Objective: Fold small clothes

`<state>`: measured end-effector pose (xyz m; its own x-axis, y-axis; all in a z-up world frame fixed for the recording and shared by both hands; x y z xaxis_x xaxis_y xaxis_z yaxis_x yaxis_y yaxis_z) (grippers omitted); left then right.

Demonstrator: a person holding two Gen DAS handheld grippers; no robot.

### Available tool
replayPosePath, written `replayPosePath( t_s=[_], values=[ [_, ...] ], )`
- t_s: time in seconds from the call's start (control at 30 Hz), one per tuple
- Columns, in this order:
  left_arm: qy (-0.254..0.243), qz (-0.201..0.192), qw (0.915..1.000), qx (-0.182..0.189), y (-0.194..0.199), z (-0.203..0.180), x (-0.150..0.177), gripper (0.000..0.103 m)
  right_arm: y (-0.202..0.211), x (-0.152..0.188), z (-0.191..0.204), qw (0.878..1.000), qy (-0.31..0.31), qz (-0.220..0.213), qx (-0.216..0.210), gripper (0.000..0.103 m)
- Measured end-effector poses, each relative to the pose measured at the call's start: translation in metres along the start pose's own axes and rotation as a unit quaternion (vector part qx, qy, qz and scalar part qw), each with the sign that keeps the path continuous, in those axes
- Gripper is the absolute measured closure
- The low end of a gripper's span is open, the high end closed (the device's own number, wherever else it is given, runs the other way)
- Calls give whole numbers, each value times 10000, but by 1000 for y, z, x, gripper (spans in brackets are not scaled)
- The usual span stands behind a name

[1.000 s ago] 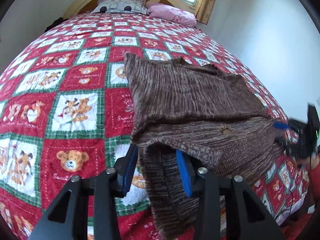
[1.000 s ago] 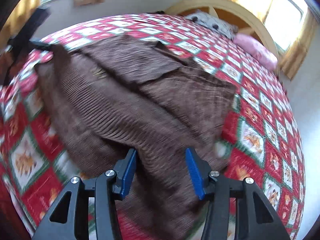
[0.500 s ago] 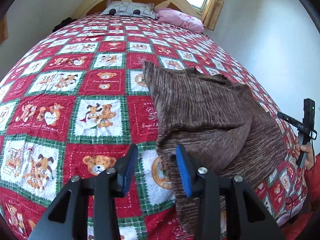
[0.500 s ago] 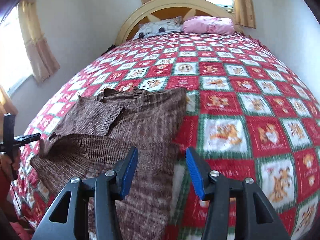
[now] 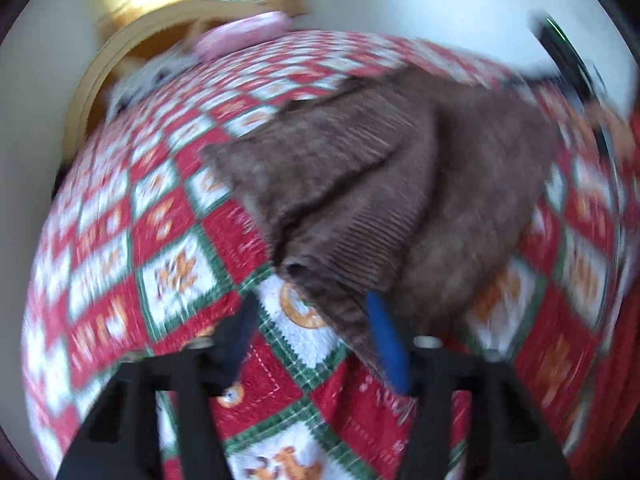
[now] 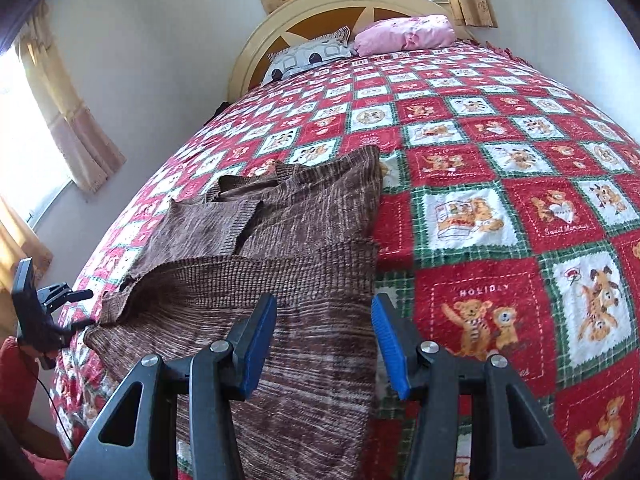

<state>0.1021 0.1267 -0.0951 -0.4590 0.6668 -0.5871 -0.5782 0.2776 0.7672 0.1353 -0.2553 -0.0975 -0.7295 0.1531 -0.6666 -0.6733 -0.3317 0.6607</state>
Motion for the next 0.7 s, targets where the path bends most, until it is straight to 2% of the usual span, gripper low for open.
replayPosePath(
  t_s=[0.03, 0.1, 0.17, 0.23, 0.37, 0.43, 0.5, 0.53, 0.57, 0.63, 0.7],
  values=[
    [-380, -83, 9992, -14, 1, -7, -1, 22, 0, 1, 0, 10000, -19, 12, -2, 52],
    [-1057, -160, 9942, -65, -3, -19, -3, 20, -1, 2, 0, 10000, -63, 39, -4, 52],
    [-1531, -52, 9879, -252, -16, -24, -6, 20, 0, 4, -1, 9999, -126, 66, 3, 52],
    [-1643, 25, 9861, -230, -28, -19, -12, 20, 3, 7, -3, 9998, -211, 67, 9, 52],
    [-1475, -29, 9886, 308, -36, -8, -25, 22, 13, 14, -10, 9993, -375, 27, 44, 52],
    [-1082, 9, 9911, 769, -41, -2, -34, 34, 18, 18, -16, 9987, -506, 2, 90, 52],
    [-353, 132, 9931, 1113, -48, 11, -40, 35, 23, 20, -22, 9976, -685, -58, 105, 52],
    [119, 172, 9929, 1169, -52, 20, -41, 35, 24, 21, -24, 9971, -747, -83, 91, 52],
    [540, 173, 9906, 1245, -55, 29, -40, 35, 26, 22, -26, 9965, -822, -116, 52, 52],
    [1333, 103, 9789, 1543, -57, 44, -35, 37, 27, 24, -26, 9964, -833, -118, 34, 52],
    [1804, 21, 9672, 1788, -56, 47, -28, 37, 25, 25, -25, 9967, -800, -87, 51, 52]
  ],
)
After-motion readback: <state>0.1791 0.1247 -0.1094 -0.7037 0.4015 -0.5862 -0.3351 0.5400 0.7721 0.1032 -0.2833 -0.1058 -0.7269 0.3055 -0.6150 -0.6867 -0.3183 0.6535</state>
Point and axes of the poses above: each gripper's, at about its wrist camera, not at the fingertips, and y roughly against the way its jaws point, z to its left, x to its underside, the point moved 5 cm from there along -y, roughly the way its jaws point, and after that the axes turned 2 degrees about -x, right-handed, at the moved point
